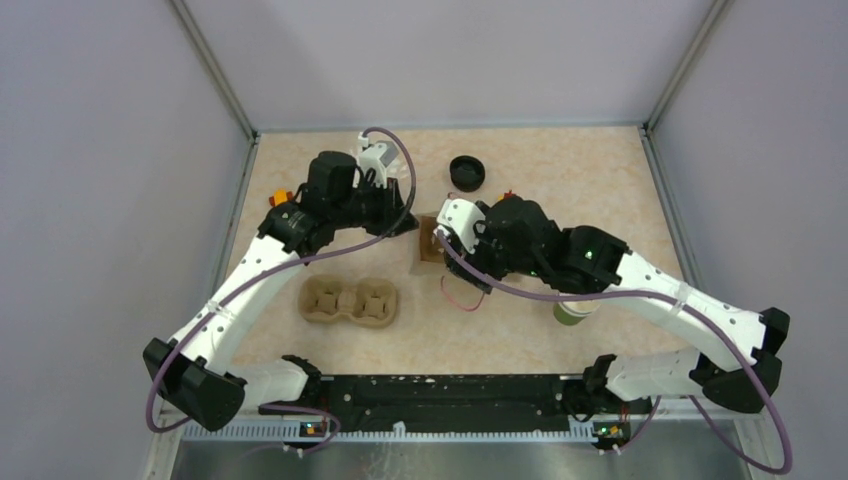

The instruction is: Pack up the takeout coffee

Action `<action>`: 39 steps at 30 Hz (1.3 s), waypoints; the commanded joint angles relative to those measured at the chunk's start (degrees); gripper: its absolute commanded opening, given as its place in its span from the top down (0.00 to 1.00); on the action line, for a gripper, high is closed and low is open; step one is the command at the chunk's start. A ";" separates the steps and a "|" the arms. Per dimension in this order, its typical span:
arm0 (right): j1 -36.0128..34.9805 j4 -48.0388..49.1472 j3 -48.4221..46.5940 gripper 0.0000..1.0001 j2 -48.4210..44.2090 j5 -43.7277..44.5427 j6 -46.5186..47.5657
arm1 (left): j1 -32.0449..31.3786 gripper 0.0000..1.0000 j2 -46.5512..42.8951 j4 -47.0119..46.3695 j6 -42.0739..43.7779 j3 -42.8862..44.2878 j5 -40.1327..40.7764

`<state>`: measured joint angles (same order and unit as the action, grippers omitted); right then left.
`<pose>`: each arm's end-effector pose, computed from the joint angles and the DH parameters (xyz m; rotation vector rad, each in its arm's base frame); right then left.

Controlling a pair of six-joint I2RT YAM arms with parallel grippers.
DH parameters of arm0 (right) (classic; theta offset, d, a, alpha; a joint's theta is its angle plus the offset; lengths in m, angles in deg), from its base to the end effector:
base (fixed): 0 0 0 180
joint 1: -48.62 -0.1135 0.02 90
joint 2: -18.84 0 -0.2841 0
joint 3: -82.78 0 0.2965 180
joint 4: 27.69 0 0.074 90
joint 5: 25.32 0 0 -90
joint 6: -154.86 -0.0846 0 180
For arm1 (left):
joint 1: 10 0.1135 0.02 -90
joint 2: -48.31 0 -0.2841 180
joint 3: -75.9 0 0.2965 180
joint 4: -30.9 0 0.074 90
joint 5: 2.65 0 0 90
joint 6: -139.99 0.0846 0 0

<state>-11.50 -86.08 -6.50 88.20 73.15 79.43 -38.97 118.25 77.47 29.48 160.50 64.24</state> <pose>0.1713 0.2730 0.3823 -1.2984 1.8339 0.2663 0.2799 -0.1929 0.3752 0.4131 2.1849 -0.9237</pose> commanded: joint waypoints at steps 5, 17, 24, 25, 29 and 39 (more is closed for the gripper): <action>-1.32 9.61 1.85 0.35 -2.17 4.98 16.53 | 0.27 0.75 1.17 -4.97 8.77 1.29 -3.55; -1.45 7.01 0.92 0.36 0.69 -0.90 16.92 | 0.33 0.34 -0.74 -0.08 3.89 1.64 -1.54; -1.49 7.24 0.52 0.38 1.52 -1.25 15.95 | 0.32 0.32 -6.24 0.04 1.09 -5.53 0.15; -1.42 7.29 0.41 0.38 1.50 -1.26 15.86 | 0.32 0.33 -6.03 -0.04 1.13 -5.53 0.38; -1.47 6.72 0.36 0.38 1.40 -1.50 15.64 | 0.40 0.35 -4.89 -0.84 1.32 -5.44 0.77; -1.41 6.93 0.06 0.38 1.40 -0.99 16.70 | 0.32 0.43 -4.09 -2.04 2.49 -6.07 1.72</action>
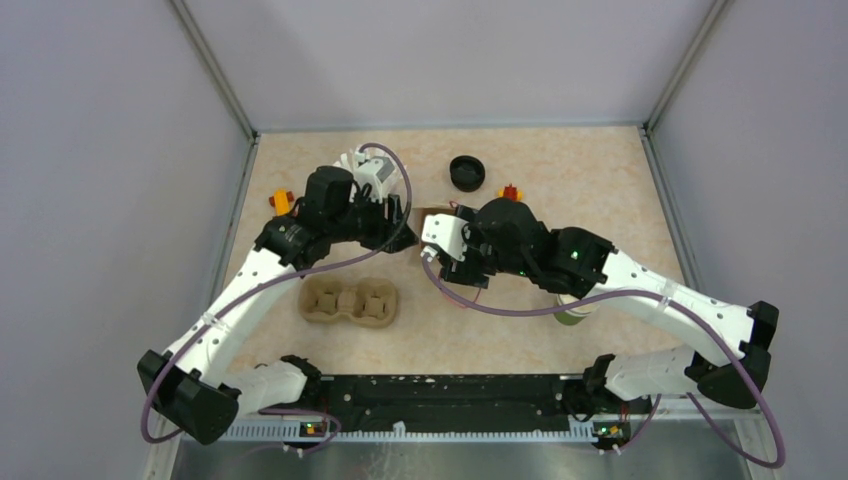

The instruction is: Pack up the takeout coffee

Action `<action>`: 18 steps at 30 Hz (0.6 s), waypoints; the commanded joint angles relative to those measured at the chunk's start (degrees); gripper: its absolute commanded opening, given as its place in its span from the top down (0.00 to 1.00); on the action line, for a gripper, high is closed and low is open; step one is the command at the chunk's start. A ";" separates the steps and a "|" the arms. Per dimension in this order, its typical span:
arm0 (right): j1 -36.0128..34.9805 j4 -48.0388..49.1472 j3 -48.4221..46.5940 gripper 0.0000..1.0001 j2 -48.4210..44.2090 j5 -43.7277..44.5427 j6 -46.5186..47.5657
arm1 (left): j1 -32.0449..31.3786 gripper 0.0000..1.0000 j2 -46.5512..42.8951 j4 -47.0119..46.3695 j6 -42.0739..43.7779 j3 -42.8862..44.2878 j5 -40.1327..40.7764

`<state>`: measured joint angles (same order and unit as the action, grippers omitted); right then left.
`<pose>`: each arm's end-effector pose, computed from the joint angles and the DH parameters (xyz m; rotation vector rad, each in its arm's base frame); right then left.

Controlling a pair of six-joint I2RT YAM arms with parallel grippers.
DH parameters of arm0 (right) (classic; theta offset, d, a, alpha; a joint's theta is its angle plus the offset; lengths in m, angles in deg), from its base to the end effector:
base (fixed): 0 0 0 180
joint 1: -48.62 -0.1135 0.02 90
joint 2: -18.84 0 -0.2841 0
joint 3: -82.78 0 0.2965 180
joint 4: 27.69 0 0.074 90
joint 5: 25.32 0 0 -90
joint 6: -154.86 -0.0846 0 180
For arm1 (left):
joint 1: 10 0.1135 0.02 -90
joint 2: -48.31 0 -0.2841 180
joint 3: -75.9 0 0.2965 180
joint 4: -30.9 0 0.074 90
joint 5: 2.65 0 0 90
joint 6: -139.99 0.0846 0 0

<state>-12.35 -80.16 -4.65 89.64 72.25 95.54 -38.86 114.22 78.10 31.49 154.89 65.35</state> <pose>0.1741 0.2907 0.3742 -1.5211 1.5813 0.1529 0.2641 -0.1817 0.3545 0.4327 2.2125 -0.8769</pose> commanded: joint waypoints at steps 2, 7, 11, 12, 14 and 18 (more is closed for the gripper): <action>-0.55 0.60 -1.82 0.38 0.22 -0.04 0.86 | 0.23 0.45 -0.08 -3.14 0.48 -0.70 0.96; -0.65 0.85 -1.71 0.38 0.03 0.11 1.48 | 0.23 0.56 0.59 -4.39 0.46 -1.20 0.63; -0.74 2.93 -2.85 0.38 0.08 3.71 3.34 | 0.21 0.75 0.00 -5.25 0.92 -1.57 -0.31; -0.75 3.72 -3.12 0.38 0.18 4.52 3.95 | 0.25 0.78 -0.18 -5.51 1.33 -1.72 -0.93; -0.80 4.11 -4.98 0.38 0.78 4.70 5.32 | 0.26 0.82 -0.74 -6.08 2.32 -2.18 -2.53; -0.74 0.15 -7.08 0.38 3.51 4.25 8.84 | 0.26 0.90 -0.70 -5.93 3.70 -2.47 -3.85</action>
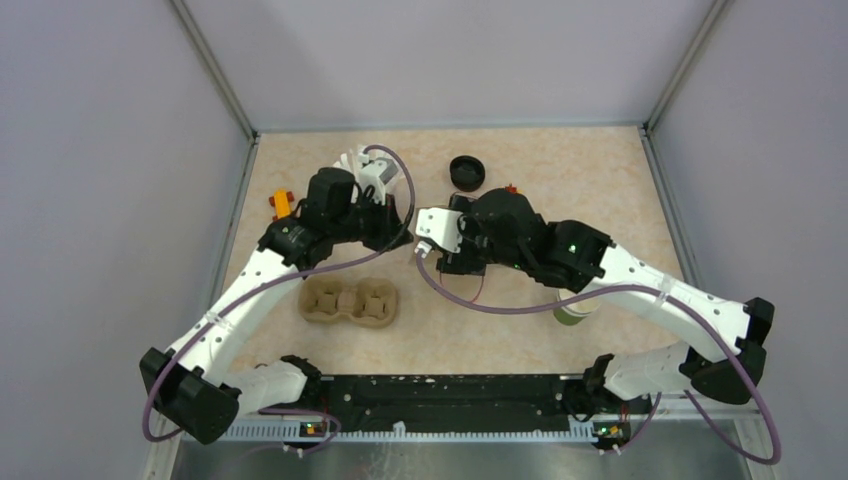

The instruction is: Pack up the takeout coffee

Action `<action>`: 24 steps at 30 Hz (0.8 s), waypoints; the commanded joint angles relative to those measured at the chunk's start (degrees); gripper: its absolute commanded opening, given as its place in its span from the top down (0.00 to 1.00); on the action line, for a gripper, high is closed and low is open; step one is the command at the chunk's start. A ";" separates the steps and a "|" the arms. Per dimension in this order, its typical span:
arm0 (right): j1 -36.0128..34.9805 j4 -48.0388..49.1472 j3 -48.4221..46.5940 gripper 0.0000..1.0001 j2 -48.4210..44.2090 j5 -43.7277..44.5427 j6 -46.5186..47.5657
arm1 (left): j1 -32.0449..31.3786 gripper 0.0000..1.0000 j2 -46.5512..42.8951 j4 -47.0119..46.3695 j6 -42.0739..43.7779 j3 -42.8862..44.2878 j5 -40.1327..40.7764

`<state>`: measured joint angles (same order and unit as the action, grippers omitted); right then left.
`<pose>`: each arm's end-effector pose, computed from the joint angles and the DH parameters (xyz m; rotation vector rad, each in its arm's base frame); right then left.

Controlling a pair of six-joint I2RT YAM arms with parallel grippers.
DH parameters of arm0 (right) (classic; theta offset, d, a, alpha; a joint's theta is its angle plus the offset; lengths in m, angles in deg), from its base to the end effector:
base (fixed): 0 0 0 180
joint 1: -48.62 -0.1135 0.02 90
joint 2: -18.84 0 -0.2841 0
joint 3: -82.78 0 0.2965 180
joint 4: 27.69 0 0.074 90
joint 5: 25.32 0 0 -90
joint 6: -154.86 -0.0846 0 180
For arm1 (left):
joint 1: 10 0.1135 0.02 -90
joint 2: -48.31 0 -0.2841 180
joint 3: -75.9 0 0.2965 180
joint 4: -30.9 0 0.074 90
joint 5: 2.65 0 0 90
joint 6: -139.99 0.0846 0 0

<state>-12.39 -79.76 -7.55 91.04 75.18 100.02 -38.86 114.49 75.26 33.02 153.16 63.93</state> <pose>0.1809 0.2946 0.3885 -1.5297 1.5146 0.0635 0.2667 -0.1854 0.3472 0.4775 2.1848 -0.8914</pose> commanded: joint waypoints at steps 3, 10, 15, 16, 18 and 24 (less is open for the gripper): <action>-0.69 0.38 -0.93 0.37 1.41 2.87 7.47 | 0.21 0.96 -1.32 -3.70 2.38 -1.15 -2.98; -0.74 2.48 6.65 0.37 -1.99 2.30 12.31 | 0.26 1.00 -3.17 -3.76 1.48 -2.43 -3.63; -0.92 2.76 9.12 0.38 -3.57 -2.74 10.08 | 0.96 0.72 -0.74 1.16 -5.90 0.01 -5.05; -1.03 3.61 9.73 0.38 -4.02 -2.83 9.92 | 0.93 0.68 -0.31 2.76 -6.31 0.55 -5.84; -1.24 4.98 10.00 0.38 -4.34 -3.17 9.43 | 0.96 0.62 -0.88 4.92 -6.60 0.01 -4.43; -1.69 6.56 10.08 0.38 -2.63 -2.83 8.84 | 0.95 0.45 -4.82 1.49 -5.22 -4.32 -0.72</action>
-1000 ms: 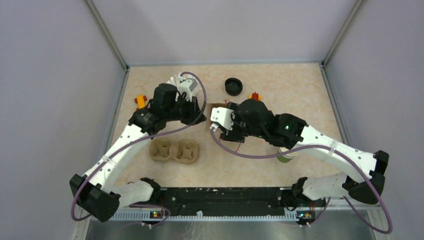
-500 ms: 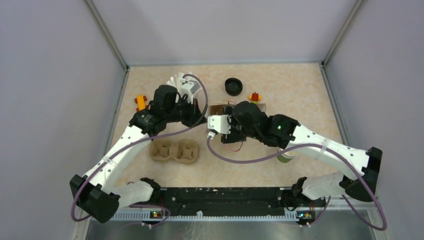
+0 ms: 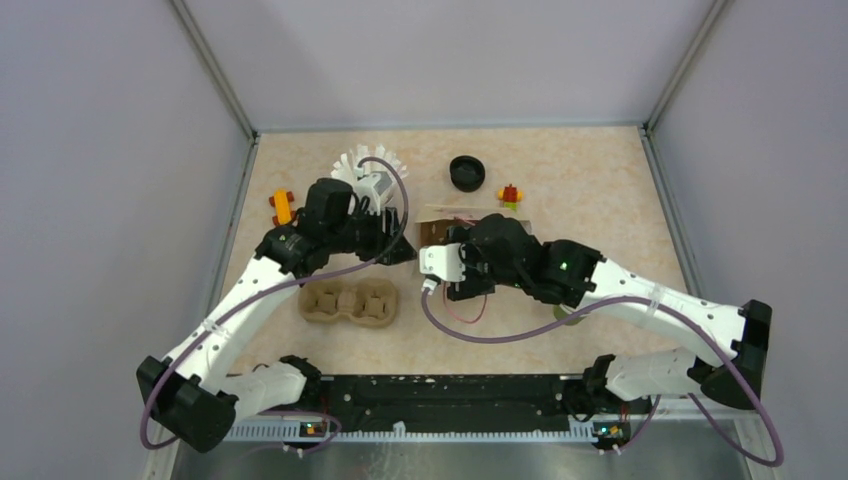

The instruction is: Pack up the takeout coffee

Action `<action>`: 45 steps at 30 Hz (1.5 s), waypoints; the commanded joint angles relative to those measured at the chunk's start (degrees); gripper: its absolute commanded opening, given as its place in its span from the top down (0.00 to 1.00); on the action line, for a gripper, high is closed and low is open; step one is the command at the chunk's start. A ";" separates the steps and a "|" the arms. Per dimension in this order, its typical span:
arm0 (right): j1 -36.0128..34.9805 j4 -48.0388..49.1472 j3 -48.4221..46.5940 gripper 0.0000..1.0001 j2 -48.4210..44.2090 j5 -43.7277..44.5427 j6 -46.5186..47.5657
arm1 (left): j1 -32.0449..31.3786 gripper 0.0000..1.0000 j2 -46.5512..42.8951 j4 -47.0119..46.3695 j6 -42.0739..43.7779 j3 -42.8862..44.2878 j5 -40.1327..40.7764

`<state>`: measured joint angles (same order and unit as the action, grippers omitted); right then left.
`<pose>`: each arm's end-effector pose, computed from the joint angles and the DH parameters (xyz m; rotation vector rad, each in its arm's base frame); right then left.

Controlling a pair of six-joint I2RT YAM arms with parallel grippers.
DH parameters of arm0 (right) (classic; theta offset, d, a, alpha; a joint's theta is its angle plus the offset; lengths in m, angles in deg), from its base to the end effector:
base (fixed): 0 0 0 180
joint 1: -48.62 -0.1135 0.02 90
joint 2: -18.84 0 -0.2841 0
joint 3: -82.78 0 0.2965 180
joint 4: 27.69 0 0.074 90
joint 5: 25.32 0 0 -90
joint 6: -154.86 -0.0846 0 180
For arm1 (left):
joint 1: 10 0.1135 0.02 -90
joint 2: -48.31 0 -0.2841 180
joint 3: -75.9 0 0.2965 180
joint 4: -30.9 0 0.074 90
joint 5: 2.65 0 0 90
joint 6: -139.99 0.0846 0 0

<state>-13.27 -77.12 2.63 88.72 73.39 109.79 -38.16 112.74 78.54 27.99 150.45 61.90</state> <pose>0.1697 0.2905 0.3336 -1.7529 1.4025 -0.0118 0.2549 -0.1777 0.3303 0.3816 2.2974 -0.9570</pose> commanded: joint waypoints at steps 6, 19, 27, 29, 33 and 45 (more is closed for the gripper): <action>-0.86 5.38 0.62 0.38 -0.22 0.82 -1.37 | 0.22 0.40 -3.94 -6.48 -1.52 -4.40 -3.08; -1.08 5.72 1.96 0.38 -0.19 2.94 0.65 | 0.21 0.58 -2.31 -9.44 -1.63 -5.12 -4.08; -0.77 3.09 4.22 0.39 -3.02 4.15 1.10 | 0.27 0.90 -2.45 -9.35 -0.11 -5.22 -4.62; 0.12 3.82 4.97 0.38 -3.76 5.29 2.82 | 0.24 0.92 -2.78 -9.33 0.47 -5.42 -4.81; 3.37 3.68 4.17 0.37 -2.25 4.14 4.87 | 0.21 0.96 -3.57 -11.41 0.85 -7.24 -6.52; 3.79 6.96 8.67 0.37 -0.61 7.15 12.97 | 0.24 1.00 -2.96 -11.81 0.54 -6.26 -9.15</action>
<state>-9.97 -72.40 10.74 88.42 78.72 119.82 -38.16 110.42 69.14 28.04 143.56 54.88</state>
